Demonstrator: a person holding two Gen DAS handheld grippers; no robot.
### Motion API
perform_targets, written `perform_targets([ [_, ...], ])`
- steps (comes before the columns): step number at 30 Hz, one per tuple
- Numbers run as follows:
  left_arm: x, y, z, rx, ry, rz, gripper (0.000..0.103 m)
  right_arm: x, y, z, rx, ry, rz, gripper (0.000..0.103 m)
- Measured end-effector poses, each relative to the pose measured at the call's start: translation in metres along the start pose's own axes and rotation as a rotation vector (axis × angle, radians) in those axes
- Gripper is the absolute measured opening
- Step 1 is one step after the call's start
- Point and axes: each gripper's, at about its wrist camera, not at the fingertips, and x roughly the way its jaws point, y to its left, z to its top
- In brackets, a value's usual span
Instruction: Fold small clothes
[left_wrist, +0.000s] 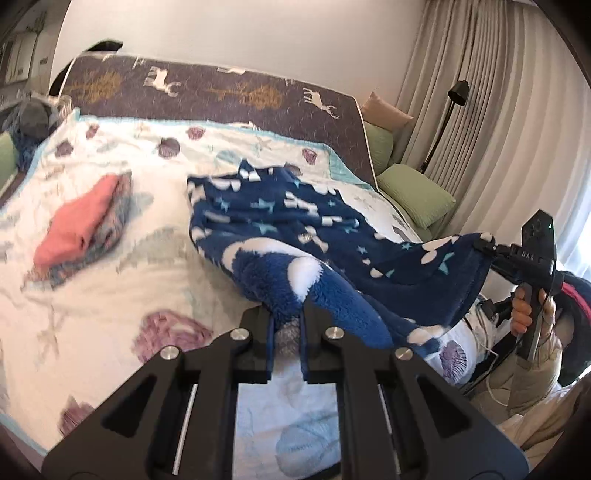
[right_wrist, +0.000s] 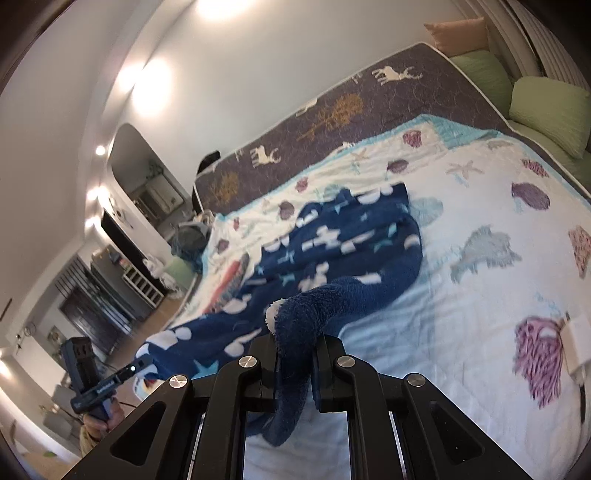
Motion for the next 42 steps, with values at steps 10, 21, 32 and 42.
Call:
perform_targets([
  [10,0.034,-0.012,0.083,0.172,-0.167,0.208,0.012,0.019,-0.011,0.083,-0.007,-0.107,0.008,0.011],
  [21,0.118,-0.006,0.173,0.24,-0.224,0.295,0.012,0.092,-0.044,0.166,0.015,-0.17,-0.04,0.011],
  [32,0.265,0.029,0.218,0.198,-0.13,0.47,0.012,0.211,-0.089,0.238,0.021,-0.132,-0.128,0.011],
  [42,0.369,0.109,0.166,-0.018,0.103,0.486,0.022,0.353,-0.184,0.21,0.134,0.113,-0.33,0.017],
])
